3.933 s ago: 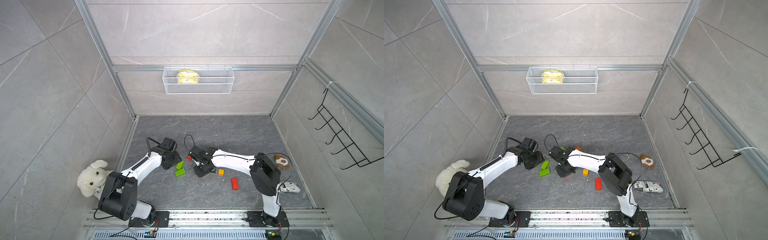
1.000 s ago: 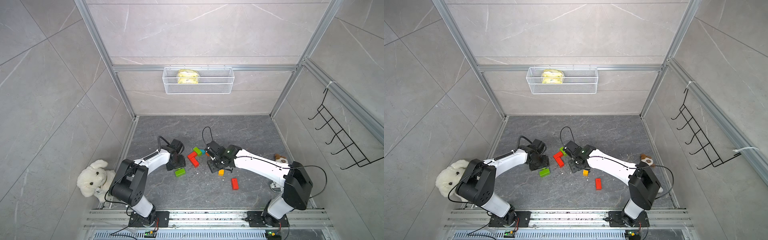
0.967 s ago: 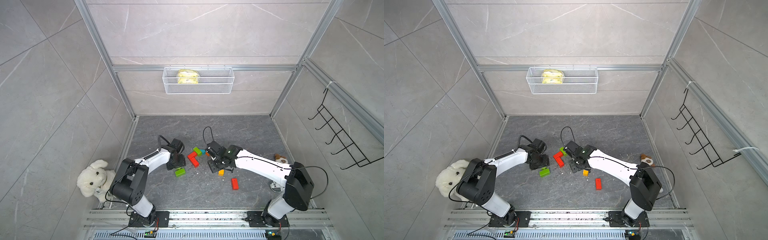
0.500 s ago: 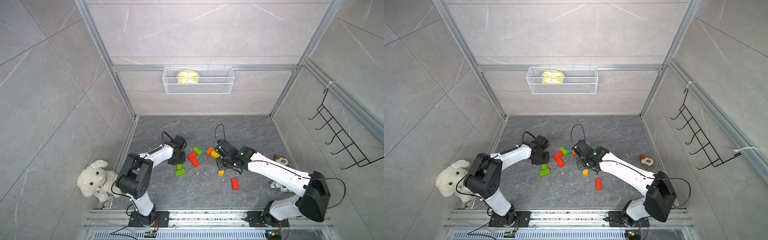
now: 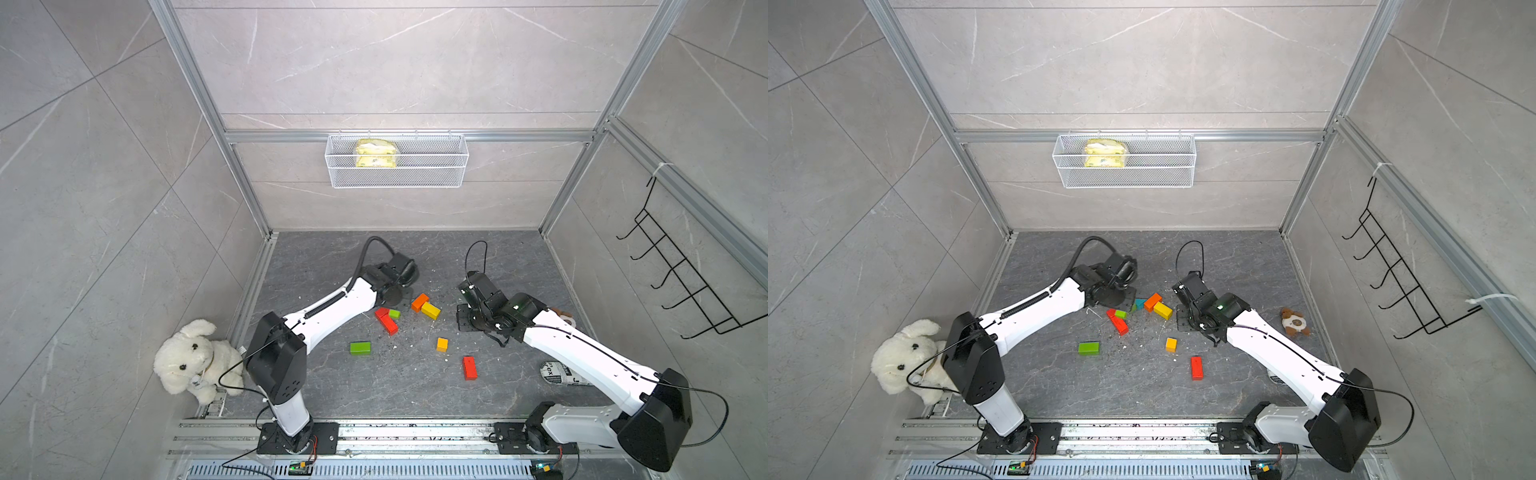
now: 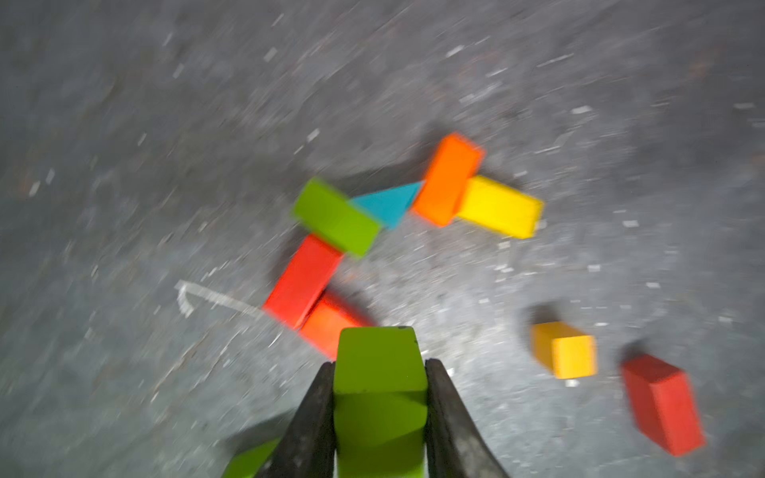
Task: Assemble a heart with building blocks
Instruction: Assemble the building block at the center of the board.
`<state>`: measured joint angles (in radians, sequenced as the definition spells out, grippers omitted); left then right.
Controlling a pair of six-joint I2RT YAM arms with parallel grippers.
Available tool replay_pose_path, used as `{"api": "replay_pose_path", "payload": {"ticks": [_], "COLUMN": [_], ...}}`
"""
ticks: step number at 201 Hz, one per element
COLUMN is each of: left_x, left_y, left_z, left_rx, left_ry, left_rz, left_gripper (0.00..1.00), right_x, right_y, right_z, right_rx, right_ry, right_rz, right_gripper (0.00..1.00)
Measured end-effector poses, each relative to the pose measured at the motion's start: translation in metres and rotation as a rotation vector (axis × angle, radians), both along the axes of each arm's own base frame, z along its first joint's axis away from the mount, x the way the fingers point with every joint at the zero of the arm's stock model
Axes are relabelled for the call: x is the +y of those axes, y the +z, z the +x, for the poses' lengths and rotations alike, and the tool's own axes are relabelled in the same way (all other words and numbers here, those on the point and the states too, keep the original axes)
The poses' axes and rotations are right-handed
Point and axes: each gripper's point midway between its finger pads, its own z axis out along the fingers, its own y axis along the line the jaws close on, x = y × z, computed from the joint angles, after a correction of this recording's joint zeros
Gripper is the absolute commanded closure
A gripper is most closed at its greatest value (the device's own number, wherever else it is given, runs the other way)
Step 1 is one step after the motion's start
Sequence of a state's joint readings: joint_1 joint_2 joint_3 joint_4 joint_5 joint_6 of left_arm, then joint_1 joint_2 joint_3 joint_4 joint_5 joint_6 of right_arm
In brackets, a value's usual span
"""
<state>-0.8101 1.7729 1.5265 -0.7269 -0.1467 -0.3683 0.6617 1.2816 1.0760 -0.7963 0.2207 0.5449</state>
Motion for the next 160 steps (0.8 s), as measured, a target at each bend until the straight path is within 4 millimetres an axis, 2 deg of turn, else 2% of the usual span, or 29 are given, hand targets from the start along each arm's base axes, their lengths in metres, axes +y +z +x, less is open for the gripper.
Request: {"api": "replay_pose_path", "payload": {"ticks": [10, 16, 32, 43, 56, 61, 91, 98, 134, 160], "left_x": [-0.031, -0.046, -0.077, -0.085, -0.082, -0.079, -0.083, -0.082, -0.077, -0.069], "left_y": [0.001, -0.007, -0.044, -0.076, -0.111, -0.121, -0.113, -0.113, -0.118, -0.124], "left_z": [-0.001, -0.002, -0.011, -0.02, -0.028, -0.031, -0.022, -0.022, -0.023, -0.029], "left_rx": [-0.012, -0.006, 0.044, 0.096, 0.163, 0.184, 0.169, 0.171, 0.182, 0.201], "left_ry": [-0.07, -0.105, -0.185, -0.219, -0.233, -0.235, -0.234, -0.23, -0.229, -0.225], "left_rz": [-0.009, -0.003, 0.041, 0.087, 0.145, 0.164, 0.151, 0.152, 0.167, 0.183], "left_gripper": [1.0, 1.0, 1.0, 1.0, 1.0, 0.94, 0.44, 0.38, 0.37, 0.44], "right_x": [-0.004, -0.006, -0.013, -0.018, -0.023, -0.025, -0.034, -0.035, -0.039, -0.039], "right_y": [-0.002, -0.003, -0.005, -0.003, -0.001, 0.0, 0.001, 0.001, 0.002, 0.002], "right_z": [-0.002, -0.004, -0.009, -0.012, -0.015, -0.017, -0.022, -0.023, -0.026, -0.026], "right_rx": [0.005, 0.006, 0.008, 0.006, -0.003, -0.004, -0.003, -0.002, 0.003, 0.005], "right_ry": [-0.011, -0.017, -0.031, -0.041, -0.052, -0.056, -0.076, -0.077, -0.082, -0.083], "right_rz": [0.001, 0.002, 0.005, 0.008, 0.016, 0.019, 0.021, 0.02, 0.016, 0.015], "right_gripper": [0.72, 0.72, 0.71, 0.71, 0.71, 0.71, 0.68, 0.67, 0.65, 0.65]}}
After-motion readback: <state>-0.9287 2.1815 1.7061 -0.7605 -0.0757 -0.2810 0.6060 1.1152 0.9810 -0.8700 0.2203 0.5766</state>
